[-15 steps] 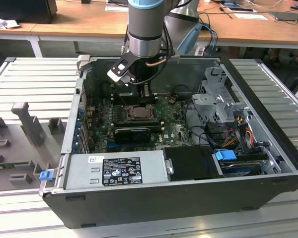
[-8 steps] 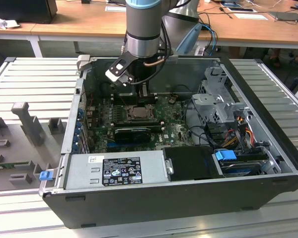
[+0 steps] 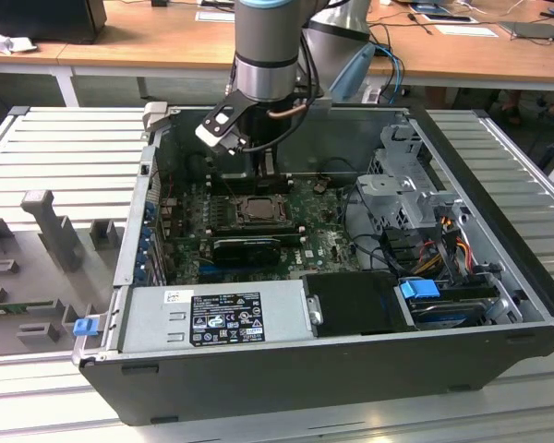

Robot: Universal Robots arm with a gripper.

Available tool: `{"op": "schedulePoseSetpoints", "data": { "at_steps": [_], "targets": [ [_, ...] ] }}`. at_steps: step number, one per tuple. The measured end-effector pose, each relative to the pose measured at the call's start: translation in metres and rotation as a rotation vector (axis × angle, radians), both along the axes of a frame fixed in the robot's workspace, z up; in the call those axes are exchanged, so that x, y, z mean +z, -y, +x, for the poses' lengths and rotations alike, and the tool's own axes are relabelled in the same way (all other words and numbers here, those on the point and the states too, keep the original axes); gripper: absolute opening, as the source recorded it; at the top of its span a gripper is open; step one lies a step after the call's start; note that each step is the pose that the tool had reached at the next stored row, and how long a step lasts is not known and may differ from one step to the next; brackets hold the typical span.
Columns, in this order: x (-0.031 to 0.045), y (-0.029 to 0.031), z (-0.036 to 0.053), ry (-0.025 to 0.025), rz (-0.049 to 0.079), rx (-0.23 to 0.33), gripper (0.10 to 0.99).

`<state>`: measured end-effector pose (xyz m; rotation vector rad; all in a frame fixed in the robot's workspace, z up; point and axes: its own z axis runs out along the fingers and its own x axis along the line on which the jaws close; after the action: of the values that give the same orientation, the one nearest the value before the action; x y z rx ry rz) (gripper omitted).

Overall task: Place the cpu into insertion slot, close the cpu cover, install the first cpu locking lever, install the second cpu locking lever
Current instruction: 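Install the first cpu locking lever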

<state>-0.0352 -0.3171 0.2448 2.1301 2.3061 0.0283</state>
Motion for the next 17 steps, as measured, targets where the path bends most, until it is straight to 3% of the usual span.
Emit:
{"op": "schedulePoseSetpoints", "data": {
  "at_steps": [10, 17],
  "targets": [
    [0.0160, 0.0000, -0.0003, 0.0000, 0.001, 0.000, 0.106],
    [0.0417, 0.0000, -0.0009, 0.0001, 0.003, 0.000, 0.106]
  ]
}}
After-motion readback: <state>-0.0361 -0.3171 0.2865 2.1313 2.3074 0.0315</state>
